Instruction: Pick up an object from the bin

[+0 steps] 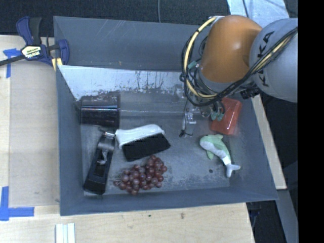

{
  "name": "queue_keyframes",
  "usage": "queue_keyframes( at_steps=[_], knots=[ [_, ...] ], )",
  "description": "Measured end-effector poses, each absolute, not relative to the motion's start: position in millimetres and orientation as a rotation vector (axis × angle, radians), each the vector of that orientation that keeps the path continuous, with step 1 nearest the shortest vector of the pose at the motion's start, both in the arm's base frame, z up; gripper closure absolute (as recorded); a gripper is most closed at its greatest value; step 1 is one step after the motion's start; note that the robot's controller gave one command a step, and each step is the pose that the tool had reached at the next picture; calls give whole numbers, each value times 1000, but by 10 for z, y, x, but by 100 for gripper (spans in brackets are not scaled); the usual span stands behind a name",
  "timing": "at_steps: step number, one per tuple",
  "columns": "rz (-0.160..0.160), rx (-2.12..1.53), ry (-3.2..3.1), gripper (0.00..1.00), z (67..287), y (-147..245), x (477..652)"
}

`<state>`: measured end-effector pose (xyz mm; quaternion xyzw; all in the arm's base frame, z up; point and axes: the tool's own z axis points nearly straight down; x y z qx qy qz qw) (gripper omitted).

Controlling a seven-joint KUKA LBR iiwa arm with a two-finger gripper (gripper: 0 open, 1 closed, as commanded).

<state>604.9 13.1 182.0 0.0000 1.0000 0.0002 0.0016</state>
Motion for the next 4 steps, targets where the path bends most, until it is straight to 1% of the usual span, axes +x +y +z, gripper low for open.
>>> queue_keyframes(
  at_steps=[1,2,3,4],
  knots=[
    [-3,-27,3130,0,1462,433,5955],
    [3,-198,3132,0,1008,689,5979],
    [-6,-621,3066,100,764,839,6044],
    [-6,-619,3066,100,764,839,6044]
  ],
)
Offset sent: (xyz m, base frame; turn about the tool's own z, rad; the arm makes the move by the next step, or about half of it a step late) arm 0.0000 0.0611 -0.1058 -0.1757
